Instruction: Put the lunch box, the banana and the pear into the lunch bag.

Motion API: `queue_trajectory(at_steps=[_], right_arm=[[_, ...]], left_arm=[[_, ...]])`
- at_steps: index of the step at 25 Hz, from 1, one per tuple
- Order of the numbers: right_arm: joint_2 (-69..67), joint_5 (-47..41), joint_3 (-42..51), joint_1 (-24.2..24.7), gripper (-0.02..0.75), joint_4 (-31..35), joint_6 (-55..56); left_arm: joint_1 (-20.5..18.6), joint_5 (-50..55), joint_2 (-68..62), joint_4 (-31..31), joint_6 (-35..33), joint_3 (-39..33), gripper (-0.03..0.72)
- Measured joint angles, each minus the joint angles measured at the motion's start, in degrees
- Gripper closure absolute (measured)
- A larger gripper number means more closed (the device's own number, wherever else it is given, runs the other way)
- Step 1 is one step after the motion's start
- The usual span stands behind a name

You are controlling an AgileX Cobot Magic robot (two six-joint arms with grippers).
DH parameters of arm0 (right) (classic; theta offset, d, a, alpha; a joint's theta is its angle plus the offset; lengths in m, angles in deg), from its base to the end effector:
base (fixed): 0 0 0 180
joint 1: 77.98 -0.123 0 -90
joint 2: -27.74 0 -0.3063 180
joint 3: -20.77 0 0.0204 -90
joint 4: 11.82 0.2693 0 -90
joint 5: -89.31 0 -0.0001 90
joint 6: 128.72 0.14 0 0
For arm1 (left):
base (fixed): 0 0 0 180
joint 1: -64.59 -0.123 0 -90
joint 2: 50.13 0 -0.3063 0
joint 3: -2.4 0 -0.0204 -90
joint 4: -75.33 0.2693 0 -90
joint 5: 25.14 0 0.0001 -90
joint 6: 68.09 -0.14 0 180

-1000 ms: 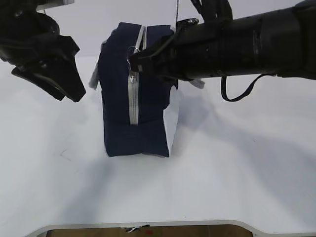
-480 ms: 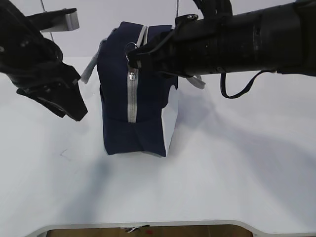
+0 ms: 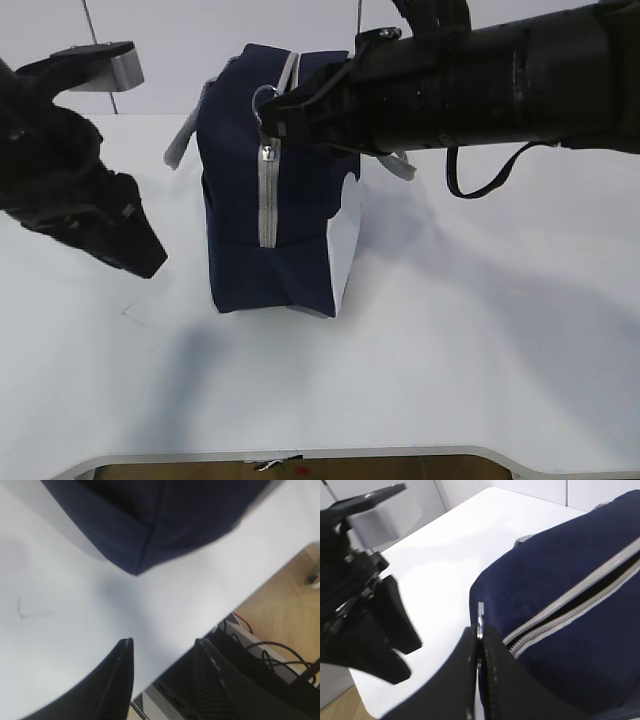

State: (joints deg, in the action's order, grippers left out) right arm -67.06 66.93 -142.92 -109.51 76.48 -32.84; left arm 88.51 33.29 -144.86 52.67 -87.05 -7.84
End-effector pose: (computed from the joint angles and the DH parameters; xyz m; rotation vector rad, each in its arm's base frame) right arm 0.3168 0.2570 0.3022 -0.7303 1.8667 0.7849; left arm 0.2857 -0.1770 0.2531 0.8189 2.7009 -0.5406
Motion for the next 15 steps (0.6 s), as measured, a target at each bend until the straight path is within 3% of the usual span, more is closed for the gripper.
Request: queue_trajectory(at_steps=[8, 15], right_arm=[[0.0, 0.0, 0.0, 0.0, 0.721, 0.0, 0.0], [0.0, 0.0, 0.0, 0.0, 0.721, 0.0, 0.0]], left_arm=[[0.0, 8.0, 1.7, -1.5, 0.0, -2.2, 0.393], [0.0, 6.6, 1.8, -2.8, 0.3, -2.2, 0.435]])
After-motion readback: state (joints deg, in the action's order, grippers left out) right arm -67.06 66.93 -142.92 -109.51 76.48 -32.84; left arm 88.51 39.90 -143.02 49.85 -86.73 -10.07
